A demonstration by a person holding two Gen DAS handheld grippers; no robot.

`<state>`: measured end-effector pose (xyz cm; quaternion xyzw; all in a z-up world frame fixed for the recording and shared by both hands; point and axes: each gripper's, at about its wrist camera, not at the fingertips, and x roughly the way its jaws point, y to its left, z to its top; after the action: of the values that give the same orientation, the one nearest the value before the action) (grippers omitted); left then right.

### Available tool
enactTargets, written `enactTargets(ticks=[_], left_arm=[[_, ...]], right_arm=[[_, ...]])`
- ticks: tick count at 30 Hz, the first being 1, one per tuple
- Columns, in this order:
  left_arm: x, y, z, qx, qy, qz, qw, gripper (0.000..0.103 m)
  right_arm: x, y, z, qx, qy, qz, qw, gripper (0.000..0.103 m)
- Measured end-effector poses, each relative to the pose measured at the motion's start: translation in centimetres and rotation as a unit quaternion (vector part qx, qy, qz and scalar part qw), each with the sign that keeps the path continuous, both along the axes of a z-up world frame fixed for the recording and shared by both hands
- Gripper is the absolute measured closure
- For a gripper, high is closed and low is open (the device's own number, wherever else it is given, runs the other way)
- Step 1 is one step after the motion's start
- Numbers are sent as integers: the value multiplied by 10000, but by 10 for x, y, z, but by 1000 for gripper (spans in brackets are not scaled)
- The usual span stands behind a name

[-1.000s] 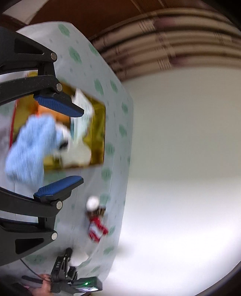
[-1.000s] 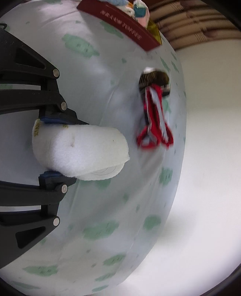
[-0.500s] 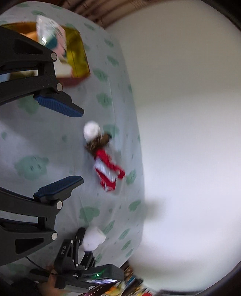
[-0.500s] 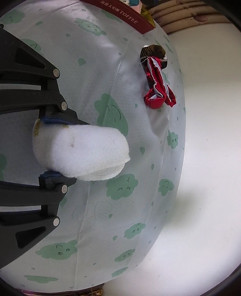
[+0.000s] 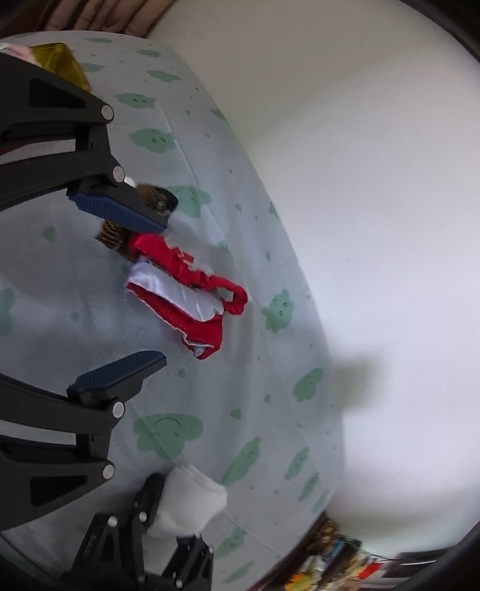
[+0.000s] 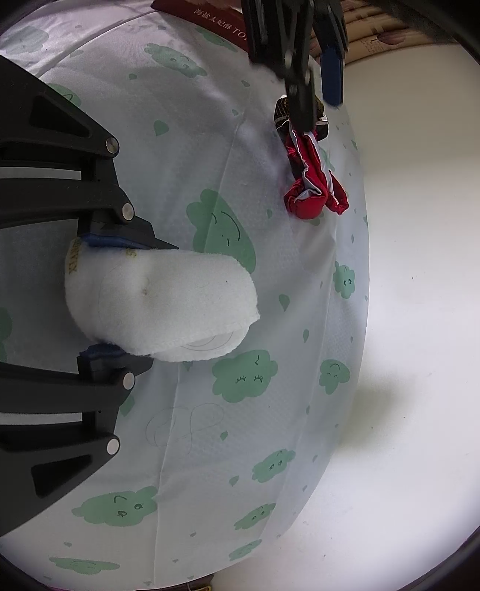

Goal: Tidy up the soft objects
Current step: 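Move the left gripper to the red-and-white satin sock and grasp it, then lift and carry the red-and-white sock over the tin with the left gripper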

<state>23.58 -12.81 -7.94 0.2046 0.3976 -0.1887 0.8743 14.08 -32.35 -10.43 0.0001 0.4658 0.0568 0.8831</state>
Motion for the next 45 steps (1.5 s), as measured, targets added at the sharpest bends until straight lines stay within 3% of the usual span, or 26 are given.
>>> enactTargets(ticks=[9, 15, 16, 17, 18, 23, 29, 45], left_arm=[[39, -20, -36, 678, 117, 80, 9976, 35], [51, -22, -42, 494, 175, 163, 9985, 36], [49, -23, -41, 474, 156, 158, 9986, 48], [49, -23, -40, 447, 209, 129, 9987, 73], [50, -24, -41, 414, 302, 122, 9986, 80], [45, -21, -32, 211, 319, 147, 9992, 89], [37, -15, -9, -160, 283, 230, 9992, 91], [-15, -3, 44, -672, 330, 280, 9968, 91]], right_arm=[[1, 0, -1, 71, 8, 5, 10000, 64], [2, 1, -2, 70, 10, 10, 10000, 63], [1, 1, -1, 72, 9, 9, 10000, 63], [1, 2, -1, 78, 9, 10, 10000, 63], [1, 2, -1, 78, 9, 10, 10000, 63], [0, 2, -1, 76, 8, 9, 10000, 63], [0, 1, -1, 68, 9, 7, 10000, 62], [0, 2, -1, 56, 10, 7, 10000, 62]])
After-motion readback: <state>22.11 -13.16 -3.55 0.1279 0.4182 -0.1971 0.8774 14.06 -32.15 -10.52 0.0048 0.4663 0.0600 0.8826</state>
